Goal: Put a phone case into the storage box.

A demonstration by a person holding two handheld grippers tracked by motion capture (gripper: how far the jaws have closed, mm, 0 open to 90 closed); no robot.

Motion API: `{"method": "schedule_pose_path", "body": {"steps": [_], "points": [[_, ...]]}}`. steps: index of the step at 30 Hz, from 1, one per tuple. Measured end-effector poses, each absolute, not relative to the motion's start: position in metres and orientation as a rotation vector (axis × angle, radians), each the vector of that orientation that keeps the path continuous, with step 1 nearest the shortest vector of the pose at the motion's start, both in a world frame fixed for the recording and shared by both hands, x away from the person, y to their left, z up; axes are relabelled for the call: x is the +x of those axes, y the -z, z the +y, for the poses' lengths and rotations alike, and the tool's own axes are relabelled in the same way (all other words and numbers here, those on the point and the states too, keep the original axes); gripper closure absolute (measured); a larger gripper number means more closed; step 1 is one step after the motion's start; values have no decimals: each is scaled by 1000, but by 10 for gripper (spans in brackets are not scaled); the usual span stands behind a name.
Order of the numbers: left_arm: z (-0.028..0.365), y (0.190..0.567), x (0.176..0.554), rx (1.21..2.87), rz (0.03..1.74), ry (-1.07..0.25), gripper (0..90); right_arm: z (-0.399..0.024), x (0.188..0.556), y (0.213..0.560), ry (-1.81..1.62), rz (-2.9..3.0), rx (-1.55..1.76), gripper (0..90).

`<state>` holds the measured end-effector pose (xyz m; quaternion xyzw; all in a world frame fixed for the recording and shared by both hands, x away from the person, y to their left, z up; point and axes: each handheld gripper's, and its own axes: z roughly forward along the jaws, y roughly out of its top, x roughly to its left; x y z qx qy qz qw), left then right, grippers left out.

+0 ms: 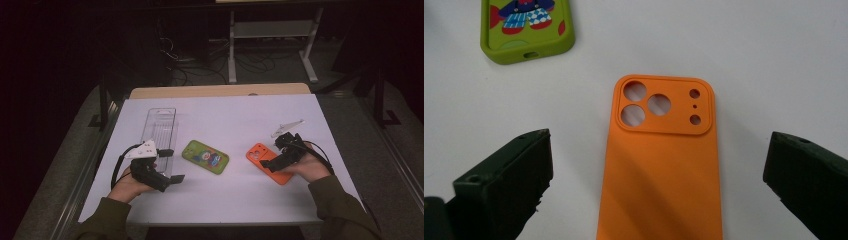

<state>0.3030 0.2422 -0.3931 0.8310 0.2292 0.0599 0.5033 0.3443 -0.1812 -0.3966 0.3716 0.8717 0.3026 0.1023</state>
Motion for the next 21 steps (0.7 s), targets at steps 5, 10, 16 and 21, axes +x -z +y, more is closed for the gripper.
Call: {"method": "schedule_pose_path", "body": {"steps": [5, 10, 16, 21], "points": [[243, 393, 303, 2010, 548, -142, 0, -180, 345, 402, -852, 2597, 1089, 0], [243, 393, 303, 1997, 556, -144, 0, -180, 346, 407, -812, 2620, 1102, 0], [242, 393, 303, 2005, 553, -142, 0, -182, 347, 415, -769, 2641, 1103, 0], [243, 393, 303, 2005, 552, -144, 0, -181, 348, 419, -724, 2657, 1105, 0]]}}
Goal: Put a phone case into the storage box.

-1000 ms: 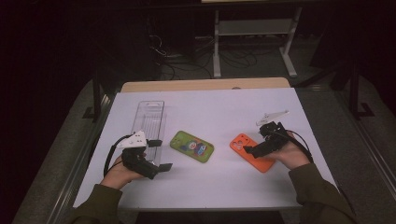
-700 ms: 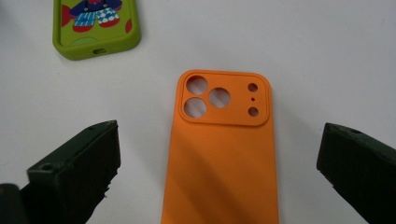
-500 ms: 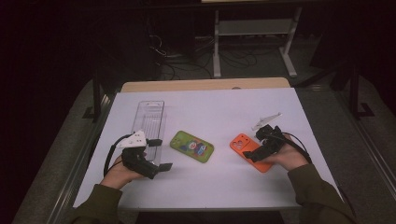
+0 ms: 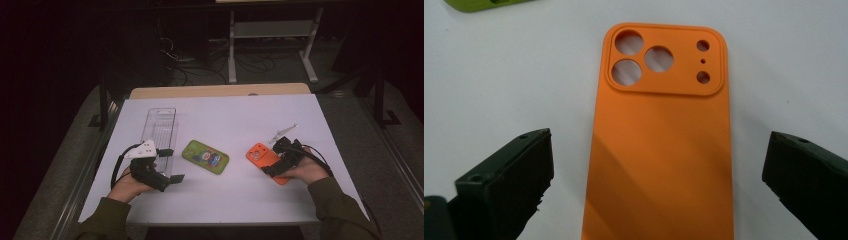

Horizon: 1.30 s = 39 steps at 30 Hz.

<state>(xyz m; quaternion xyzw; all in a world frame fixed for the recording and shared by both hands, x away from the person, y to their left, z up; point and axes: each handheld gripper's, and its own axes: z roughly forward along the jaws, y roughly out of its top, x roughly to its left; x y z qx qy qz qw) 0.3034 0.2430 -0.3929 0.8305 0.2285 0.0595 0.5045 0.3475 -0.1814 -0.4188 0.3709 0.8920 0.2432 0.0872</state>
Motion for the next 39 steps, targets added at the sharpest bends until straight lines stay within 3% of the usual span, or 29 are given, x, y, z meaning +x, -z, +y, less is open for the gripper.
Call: {"method": "schedule_pose_path", "body": {"steps": [14, 39], "points": [[243, 393, 303, 2002, 553, -142, 0, -183, 346, 429, -656, 2684, 1162, 21], [243, 393, 303, 2001, 550, -146, 0, -185, 346, 434, -595, 2716, 1175, 148]]}}
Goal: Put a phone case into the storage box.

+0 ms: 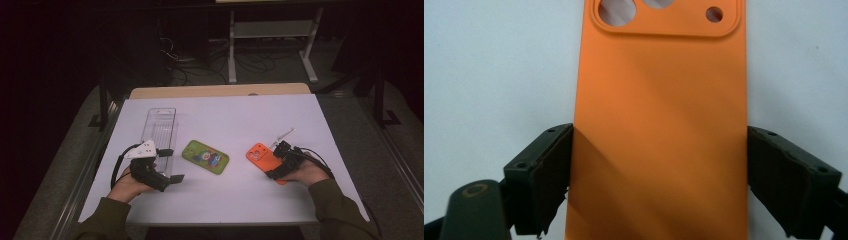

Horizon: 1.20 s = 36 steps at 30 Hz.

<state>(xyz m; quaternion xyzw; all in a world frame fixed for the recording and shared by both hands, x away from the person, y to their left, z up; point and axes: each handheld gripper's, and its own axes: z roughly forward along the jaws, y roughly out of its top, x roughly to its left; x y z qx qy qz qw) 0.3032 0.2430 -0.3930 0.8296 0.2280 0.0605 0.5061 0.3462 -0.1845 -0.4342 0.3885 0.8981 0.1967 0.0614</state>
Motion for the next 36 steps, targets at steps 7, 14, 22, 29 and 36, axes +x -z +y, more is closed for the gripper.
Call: {"method": "schedule_pose_path", "body": {"steps": [7, 14, 22, 29, 36], "points": [[242, 393, 303, 2007, 551, -144, 0, -183, 345, 434, -582, 2701, 1194, 155], [242, 393, 303, 2001, 556, -141, 0, -183, 345, 434, -587, 2700, 1193, 158], [242, 392, 304, 1992, 559, -141, 0, -186, 347, 423, -620, 2686, 1150, 158], [237, 385, 310, 2006, 547, -150, 0, -186, 360, 403, -668, 2698, 1123, 158], [230, 378, 317, 2019, 541, -155, 0, -181, 373, 395, -687, 2731, 1073, 158]]}}
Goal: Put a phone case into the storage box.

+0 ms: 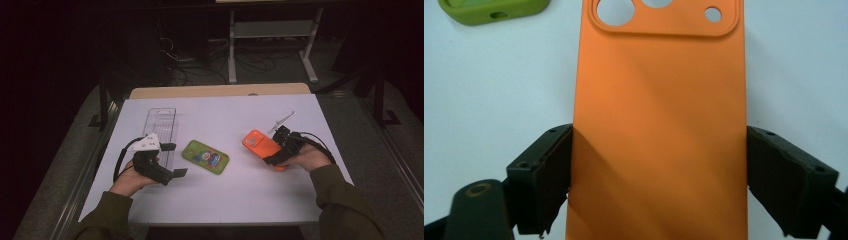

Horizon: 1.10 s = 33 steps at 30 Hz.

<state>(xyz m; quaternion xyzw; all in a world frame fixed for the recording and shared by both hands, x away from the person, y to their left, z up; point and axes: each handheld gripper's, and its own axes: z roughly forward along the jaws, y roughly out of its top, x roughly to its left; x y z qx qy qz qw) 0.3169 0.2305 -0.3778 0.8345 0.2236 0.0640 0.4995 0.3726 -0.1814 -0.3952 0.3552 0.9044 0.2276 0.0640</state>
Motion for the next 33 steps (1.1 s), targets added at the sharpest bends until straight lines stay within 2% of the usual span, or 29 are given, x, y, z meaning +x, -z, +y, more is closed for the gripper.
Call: {"method": "schedule_pose_path", "body": {"steps": [33], "points": [[139, 350, 367, 2111, 345, -96, 0, -164, 396, 374, -779, 2855, 825, 157]]}}
